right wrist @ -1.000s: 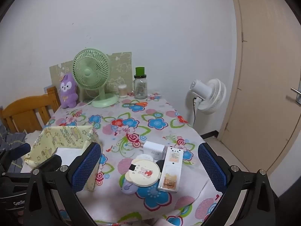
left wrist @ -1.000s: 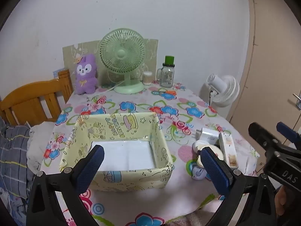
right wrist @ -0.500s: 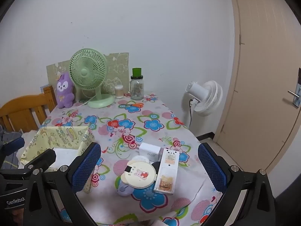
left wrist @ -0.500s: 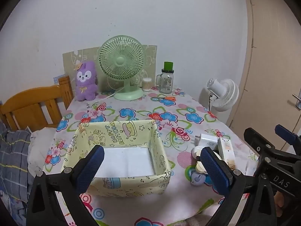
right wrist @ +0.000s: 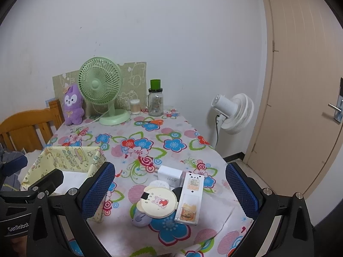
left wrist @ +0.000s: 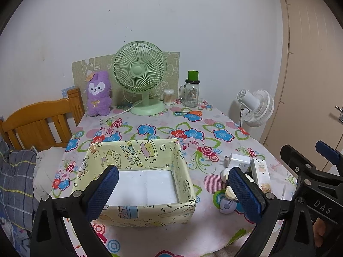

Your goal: Organize rigid objects

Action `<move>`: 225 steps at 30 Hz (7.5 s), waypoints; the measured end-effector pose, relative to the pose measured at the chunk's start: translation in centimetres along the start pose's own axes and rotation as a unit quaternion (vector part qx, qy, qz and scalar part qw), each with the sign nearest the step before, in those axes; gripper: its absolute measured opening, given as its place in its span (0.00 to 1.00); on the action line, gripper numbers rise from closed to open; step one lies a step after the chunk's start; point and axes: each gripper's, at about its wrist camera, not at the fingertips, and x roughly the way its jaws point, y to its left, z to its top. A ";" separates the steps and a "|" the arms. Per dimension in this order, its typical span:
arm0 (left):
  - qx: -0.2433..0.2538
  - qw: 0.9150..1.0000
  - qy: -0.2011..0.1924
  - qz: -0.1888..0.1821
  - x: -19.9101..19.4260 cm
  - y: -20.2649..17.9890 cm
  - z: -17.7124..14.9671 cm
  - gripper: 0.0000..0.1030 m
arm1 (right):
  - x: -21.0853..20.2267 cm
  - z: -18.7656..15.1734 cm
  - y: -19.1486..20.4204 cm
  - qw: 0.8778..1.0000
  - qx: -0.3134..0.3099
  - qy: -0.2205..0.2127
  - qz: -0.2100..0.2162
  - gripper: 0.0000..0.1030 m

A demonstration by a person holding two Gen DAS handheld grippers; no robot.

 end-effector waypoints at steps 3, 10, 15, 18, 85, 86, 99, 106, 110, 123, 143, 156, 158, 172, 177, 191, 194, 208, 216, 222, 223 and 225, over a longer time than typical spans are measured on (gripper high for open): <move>0.003 1.000 -0.001 0.004 0.1 0.0 0.2 1.00 | 0.2 0.0 0.0 1.000 -0.001 0.002 0.000 1.00; 0.003 1.000 -0.003 0.007 0.0 0.2 0.1 1.00 | 0.1 -0.1 0.2 1.000 -0.002 0.002 0.000 1.00; 0.003 1.000 -0.003 0.006 0.0 0.2 0.1 1.00 | 0.1 -0.1 0.2 1.000 -0.002 0.002 -0.001 1.00; 0.004 1.000 -0.003 0.007 0.0 0.2 0.1 1.00 | 0.1 -0.1 0.2 1.000 -0.002 0.002 -0.001 1.00; 0.007 0.998 0.045 -0.031 4.2 -4.8 -3.6 1.00 | 5.1 -4.0 -4.1 0.999 0.015 0.045 -0.006 1.00; 0.008 0.998 0.047 -0.031 4.4 -5.0 -3.7 1.00 | 5.4 -4.1 -4.2 0.999 0.014 0.047 -0.009 1.00; 0.043 0.999 0.032 -0.007 5.9 -8.2 -3.8 1.00 | 8.4 -5.6 -6.3 0.996 0.017 0.088 -0.018 0.92; 0.043 0.998 0.031 -0.028 6.7 -9.6 -3.1 1.00 | 9.0 -5.6 -7.7 0.995 0.025 0.096 -0.023 0.90; 0.036 0.997 0.050 -0.037 8.0 -9.9 -3.2 1.00 | 9.9 -5.6 -8.2 0.994 0.024 0.104 -0.026 0.90; 0.074 0.995 0.057 -0.024 10.3 -11.9 -3.9 1.00 | 12.8 -6.6 -9.8 0.989 0.044 0.137 -0.034 0.84; 0.095 0.986 0.115 -0.076 12.7 -13.5 -6.0 0.82 | 13.5 -6.6 -8.0 0.989 0.038 0.145 0.007 0.81; 0.087 0.986 0.114 -0.086 14.4 -13.5 -5.4 0.82 | 16.2 -6.9 -5.7 0.982 0.024 0.184 0.031 0.55; 0.088 0.986 0.115 -0.085 14.6 -13.7 -5.4 0.82 | 16.5 -7.1 -5.9 0.979 0.042 0.195 0.047 0.49; 0.102 0.986 0.105 -0.083 13.8 -14.2 -5.3 0.79 | 15.8 -6.9 -6.3 0.979 0.047 0.190 0.048 0.46; 0.095 0.987 0.104 -0.080 13.3 -13.7 -5.1 0.77 | 14.9 -6.8 -6.2 0.981 0.044 0.184 0.040 0.46; 0.080 0.990 0.084 -0.076 11.1 -12.0 -4.2 0.77 | 12.5 -5.7 -5.3 0.984 0.040 0.169 0.034 0.45; 0.082 0.991 0.082 -0.072 10.5 -11.7 -3.7 0.77 | 11.9 -5.4 -5.1 0.985 0.039 0.165 0.032 0.45; 0.081 0.992 0.070 -0.073 8.0 -10.0 -1.0 0.77 | 9.7 -2.5 -3.5 0.989 0.030 0.142 0.028 0.45; 0.080 0.992 0.064 -0.068 6.8 -8.5 0.3 0.77 | 8.7 -0.9 -2.2 0.990 0.025 0.132 0.034 0.45; 0.076 0.993 0.059 -0.062 6.0 -7.1 0.9 0.77 | 8.0 0.0 -0.9 0.991 0.019 0.126 0.040 0.45; 0.075 0.994 0.059 -0.060 6.0 -6.8 1.0 0.77 | 7.9 0.1 -0.7 0.991 0.018 0.126 0.042 0.45; 0.074 0.994 0.057 -0.055 5.9 -6.4 1.2 0.77 | 7.8 0.4 -0.2 0.991 0.016 0.125 0.044 0.45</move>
